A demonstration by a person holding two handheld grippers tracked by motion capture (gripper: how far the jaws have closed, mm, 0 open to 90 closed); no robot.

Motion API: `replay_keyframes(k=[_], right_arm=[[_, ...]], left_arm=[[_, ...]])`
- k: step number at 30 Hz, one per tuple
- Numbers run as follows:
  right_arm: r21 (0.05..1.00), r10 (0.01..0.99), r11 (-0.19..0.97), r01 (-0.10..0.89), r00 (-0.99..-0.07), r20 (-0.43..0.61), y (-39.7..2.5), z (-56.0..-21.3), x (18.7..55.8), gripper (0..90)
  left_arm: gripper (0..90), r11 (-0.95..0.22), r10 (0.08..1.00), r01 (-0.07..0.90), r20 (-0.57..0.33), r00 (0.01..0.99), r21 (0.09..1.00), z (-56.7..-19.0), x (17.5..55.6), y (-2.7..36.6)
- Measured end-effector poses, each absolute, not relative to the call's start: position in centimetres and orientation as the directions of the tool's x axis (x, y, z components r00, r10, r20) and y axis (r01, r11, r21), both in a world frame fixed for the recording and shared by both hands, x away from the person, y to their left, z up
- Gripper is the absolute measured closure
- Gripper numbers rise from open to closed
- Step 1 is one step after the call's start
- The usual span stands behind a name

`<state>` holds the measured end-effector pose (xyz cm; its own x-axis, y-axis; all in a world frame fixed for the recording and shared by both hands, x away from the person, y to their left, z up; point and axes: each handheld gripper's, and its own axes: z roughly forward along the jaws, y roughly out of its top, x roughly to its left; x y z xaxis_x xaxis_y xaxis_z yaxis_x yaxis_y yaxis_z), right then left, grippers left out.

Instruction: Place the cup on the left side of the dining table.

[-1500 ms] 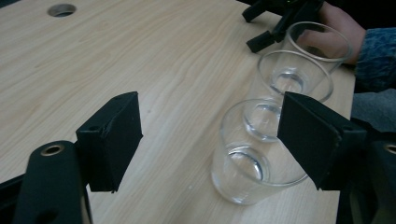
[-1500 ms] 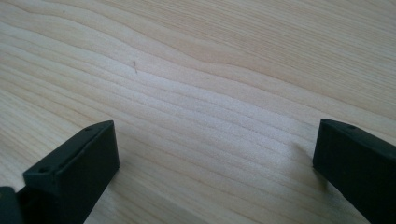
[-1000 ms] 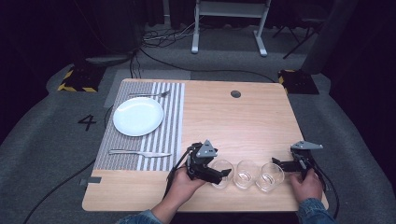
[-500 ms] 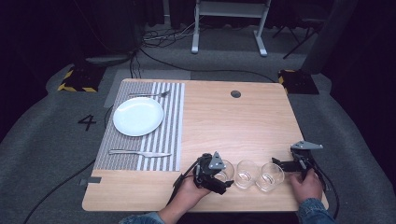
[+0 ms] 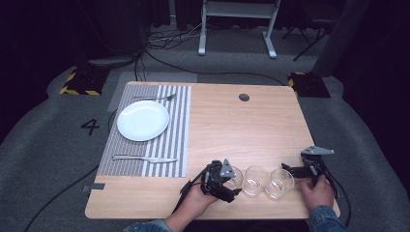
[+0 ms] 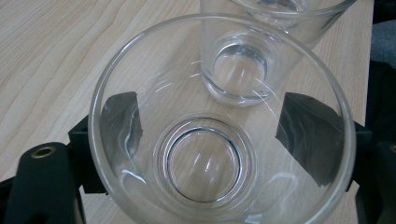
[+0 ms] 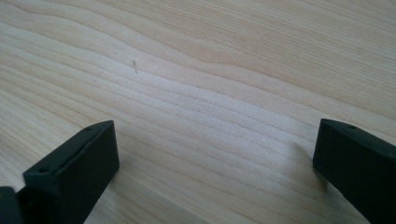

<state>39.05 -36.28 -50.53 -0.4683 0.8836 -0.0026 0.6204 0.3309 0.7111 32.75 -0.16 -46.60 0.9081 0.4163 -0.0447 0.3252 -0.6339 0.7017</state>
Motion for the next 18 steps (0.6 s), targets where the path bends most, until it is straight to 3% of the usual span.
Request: replay_keyframes(k=[12,18], right_arm=[[0.711,0.885,0.329,0.621,-0.466,-0.003,-36.3,-50.5,39.0,0.6],[0.711,0.885,0.329,0.621,-0.465,-0.002,-36.3,-50.5,39.0,0.6]], left_arm=[[19.6,-0.607,0.392,0.348,-0.112,0.913,0.715,-44.5,33.4,0.8],[19.6,-0.576,0.421,0.368,-0.121,0.899,0.730,-43.1,34.1,2.0]])
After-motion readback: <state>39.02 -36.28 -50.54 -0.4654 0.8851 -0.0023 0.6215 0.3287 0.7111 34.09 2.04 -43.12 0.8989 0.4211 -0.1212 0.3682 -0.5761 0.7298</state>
